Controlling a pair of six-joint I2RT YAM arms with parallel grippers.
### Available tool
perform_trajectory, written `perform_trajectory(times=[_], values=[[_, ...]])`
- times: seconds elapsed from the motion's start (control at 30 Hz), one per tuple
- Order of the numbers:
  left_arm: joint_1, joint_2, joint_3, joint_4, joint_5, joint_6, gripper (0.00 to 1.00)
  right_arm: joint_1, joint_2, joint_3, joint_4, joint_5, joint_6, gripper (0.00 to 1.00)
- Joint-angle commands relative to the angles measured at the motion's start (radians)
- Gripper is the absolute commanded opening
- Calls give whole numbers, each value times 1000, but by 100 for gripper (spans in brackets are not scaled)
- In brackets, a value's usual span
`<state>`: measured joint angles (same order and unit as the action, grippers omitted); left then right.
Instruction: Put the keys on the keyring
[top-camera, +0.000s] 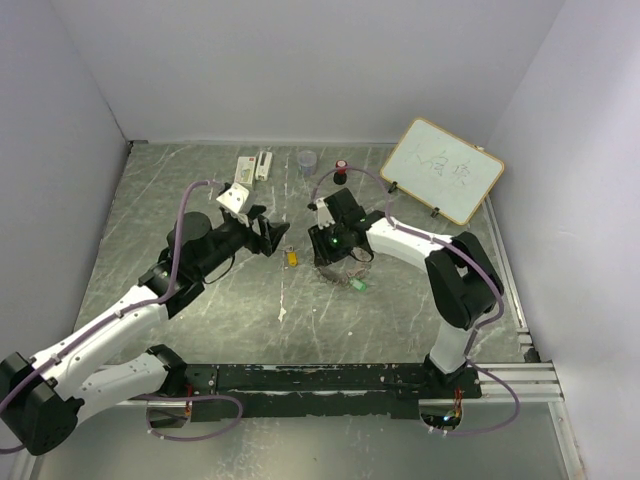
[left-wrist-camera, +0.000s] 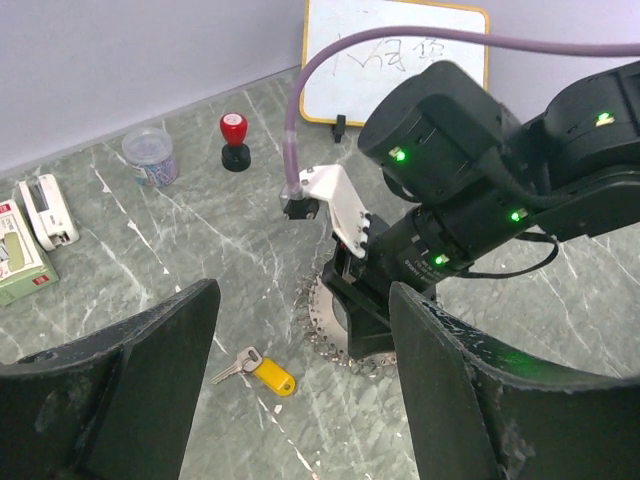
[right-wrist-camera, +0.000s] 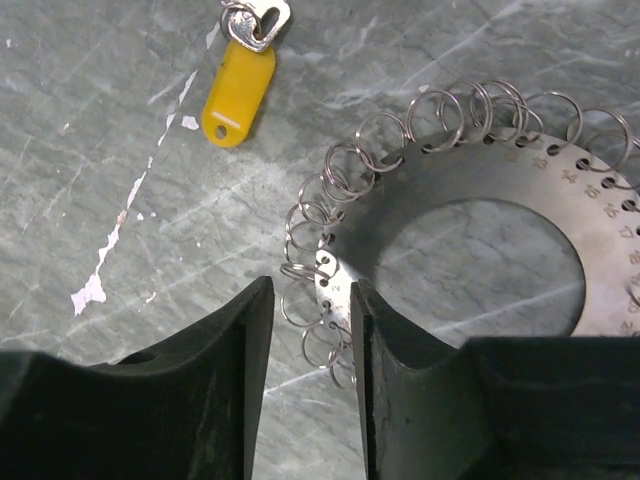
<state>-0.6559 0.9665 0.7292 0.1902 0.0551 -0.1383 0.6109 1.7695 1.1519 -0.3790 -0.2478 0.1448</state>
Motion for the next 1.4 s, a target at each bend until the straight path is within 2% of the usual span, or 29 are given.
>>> perform_trajectory(times=[0.0,0.43,0.6,0.67,0.77,0.8,1.07,1.23,1.37], values=[[9,-32,-2,-1,-26,11,80,18,25,11,67,9,-10,39],[13,-46,-14,-12,-34,10,80,32,128,62,161,117,-33,42],[15,-49,-13,-20,-36,11,80,32,180,91,162,140,-44,37],[16,-50,-14,-21,-38,12,80,33,182,86,171,142,-44,26],[18,-51,-15,-21,-38,12,80,32,171,75,183,159,-44,1],[19,-50,-14,-21,-36,12,80,32,162,66,189,166,-43,0],[19,-39,-12,-4,-17,3,80,26,-74,-38,281,172,-85,0],[21,-35,-13,14,4,-7,79,-19,-304,-142,392,93,-146,0],[23,-35,-11,22,24,-12,79,-66,-418,-186,415,33,-170,0]])
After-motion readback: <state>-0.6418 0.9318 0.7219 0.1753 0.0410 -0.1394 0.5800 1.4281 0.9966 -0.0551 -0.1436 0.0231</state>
